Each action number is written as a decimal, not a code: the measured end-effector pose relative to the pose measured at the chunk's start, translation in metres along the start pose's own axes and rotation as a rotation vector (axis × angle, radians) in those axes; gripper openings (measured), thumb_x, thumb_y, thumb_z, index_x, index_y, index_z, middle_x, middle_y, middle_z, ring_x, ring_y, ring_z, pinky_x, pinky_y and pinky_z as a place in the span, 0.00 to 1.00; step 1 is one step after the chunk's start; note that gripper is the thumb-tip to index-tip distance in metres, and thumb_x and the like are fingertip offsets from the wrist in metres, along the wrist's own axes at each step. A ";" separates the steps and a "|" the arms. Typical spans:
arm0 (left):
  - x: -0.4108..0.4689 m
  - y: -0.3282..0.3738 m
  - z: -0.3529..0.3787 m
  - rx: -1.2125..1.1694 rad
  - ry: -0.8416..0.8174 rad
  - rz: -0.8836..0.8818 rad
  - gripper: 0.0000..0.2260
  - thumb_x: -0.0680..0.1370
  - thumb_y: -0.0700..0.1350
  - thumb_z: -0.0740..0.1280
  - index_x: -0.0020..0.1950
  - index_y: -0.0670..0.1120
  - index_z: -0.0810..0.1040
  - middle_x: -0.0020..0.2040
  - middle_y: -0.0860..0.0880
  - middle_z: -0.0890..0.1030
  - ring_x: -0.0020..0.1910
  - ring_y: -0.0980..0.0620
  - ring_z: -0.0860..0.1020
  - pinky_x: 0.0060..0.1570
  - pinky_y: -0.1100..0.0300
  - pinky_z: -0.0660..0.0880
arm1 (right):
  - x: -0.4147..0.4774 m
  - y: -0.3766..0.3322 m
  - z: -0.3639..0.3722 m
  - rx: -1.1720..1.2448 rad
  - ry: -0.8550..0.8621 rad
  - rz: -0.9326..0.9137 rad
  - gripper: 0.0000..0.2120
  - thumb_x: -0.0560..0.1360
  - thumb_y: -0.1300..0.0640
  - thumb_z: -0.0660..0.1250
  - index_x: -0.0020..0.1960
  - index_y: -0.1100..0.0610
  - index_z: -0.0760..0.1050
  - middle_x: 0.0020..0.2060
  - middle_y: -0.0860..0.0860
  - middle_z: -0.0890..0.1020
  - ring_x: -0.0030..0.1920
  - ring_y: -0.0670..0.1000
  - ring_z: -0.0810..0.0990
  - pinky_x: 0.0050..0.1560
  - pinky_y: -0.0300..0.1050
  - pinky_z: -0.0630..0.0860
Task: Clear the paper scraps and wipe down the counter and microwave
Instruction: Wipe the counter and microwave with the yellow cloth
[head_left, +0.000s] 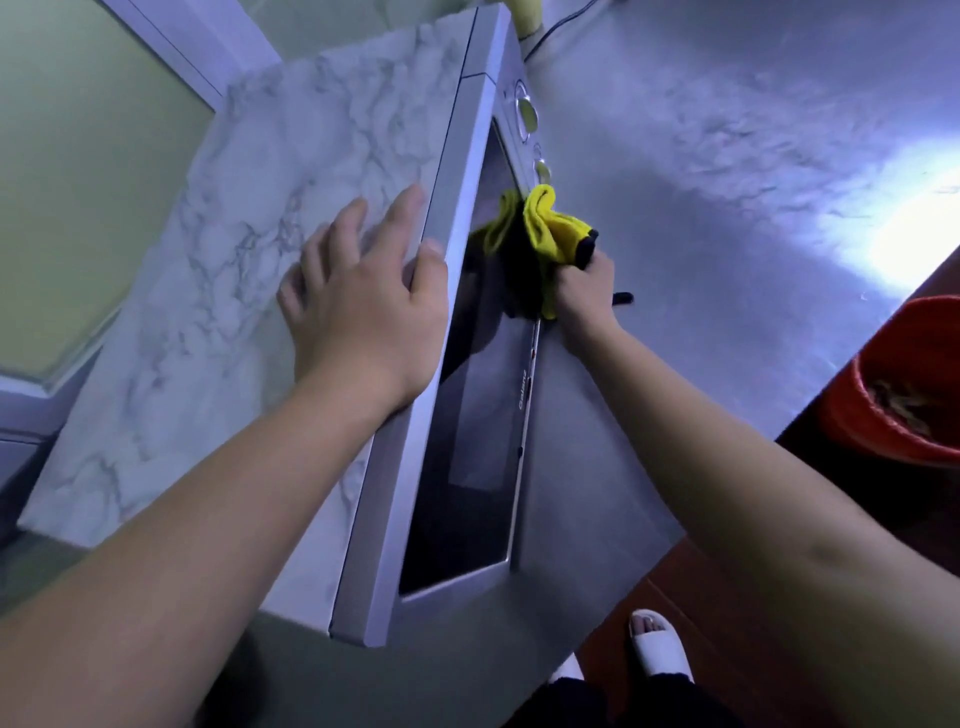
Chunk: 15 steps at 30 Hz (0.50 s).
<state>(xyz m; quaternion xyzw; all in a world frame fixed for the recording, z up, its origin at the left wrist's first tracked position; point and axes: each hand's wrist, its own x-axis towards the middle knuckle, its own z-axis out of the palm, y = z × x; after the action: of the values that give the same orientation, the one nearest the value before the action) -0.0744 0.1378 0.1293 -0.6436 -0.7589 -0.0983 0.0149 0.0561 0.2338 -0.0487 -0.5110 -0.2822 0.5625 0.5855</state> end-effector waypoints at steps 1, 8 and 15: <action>0.001 0.000 0.001 0.000 0.002 0.001 0.23 0.79 0.60 0.50 0.75 0.67 0.60 0.78 0.51 0.60 0.77 0.47 0.56 0.74 0.45 0.49 | -0.004 0.008 -0.003 0.001 -0.008 0.007 0.20 0.68 0.70 0.59 0.52 0.55 0.83 0.35 0.39 0.82 0.35 0.38 0.78 0.38 0.36 0.75; 0.000 0.000 0.001 0.011 -0.014 -0.004 0.22 0.80 0.59 0.51 0.75 0.67 0.59 0.79 0.50 0.59 0.77 0.47 0.55 0.74 0.45 0.49 | -0.060 0.026 -0.015 -0.011 -0.006 0.097 0.18 0.66 0.65 0.59 0.44 0.49 0.84 0.29 0.41 0.76 0.28 0.43 0.69 0.28 0.37 0.67; -0.001 0.000 -0.001 0.023 -0.026 -0.008 0.21 0.81 0.58 0.51 0.75 0.67 0.59 0.79 0.50 0.59 0.77 0.46 0.55 0.74 0.45 0.48 | -0.137 0.034 -0.031 0.091 -0.065 0.296 0.19 0.61 0.65 0.62 0.40 0.48 0.85 0.27 0.49 0.74 0.27 0.50 0.68 0.27 0.41 0.65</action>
<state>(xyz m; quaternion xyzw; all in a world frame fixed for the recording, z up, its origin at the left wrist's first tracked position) -0.0739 0.1369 0.1297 -0.6415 -0.7627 -0.0811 0.0120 0.0428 0.0897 -0.0566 -0.5018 -0.1967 0.6710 0.5092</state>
